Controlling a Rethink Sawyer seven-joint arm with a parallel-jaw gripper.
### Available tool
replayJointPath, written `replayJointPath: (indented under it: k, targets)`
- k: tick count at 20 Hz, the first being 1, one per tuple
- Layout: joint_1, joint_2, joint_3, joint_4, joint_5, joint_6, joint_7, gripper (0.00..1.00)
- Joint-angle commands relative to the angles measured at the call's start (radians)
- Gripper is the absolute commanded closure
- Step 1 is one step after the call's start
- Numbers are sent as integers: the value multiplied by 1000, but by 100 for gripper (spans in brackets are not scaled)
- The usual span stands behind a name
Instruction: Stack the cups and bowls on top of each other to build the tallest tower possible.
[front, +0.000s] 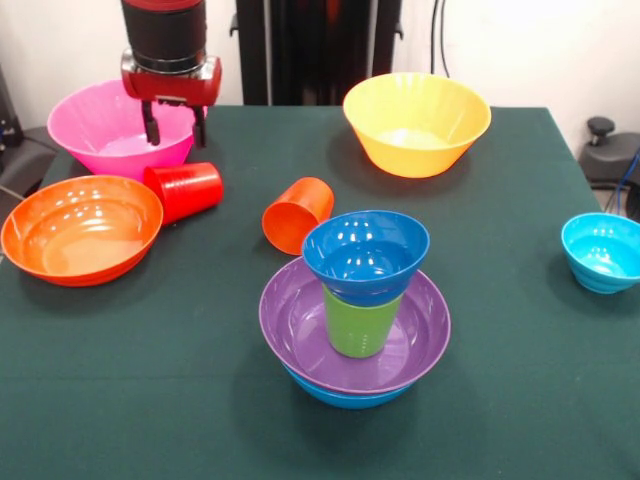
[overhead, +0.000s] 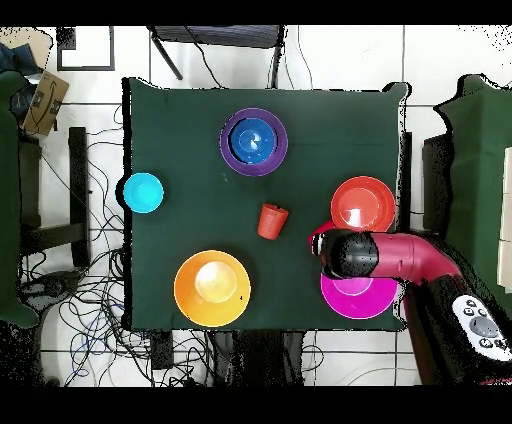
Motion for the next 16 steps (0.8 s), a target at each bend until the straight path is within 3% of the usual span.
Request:
replayJointPath:
  k: [1,16]
  targets:
    - [35,-3,43,80,-90,68,-154,0]
    - [64,26,-47,124,-256,-59,-34,0]
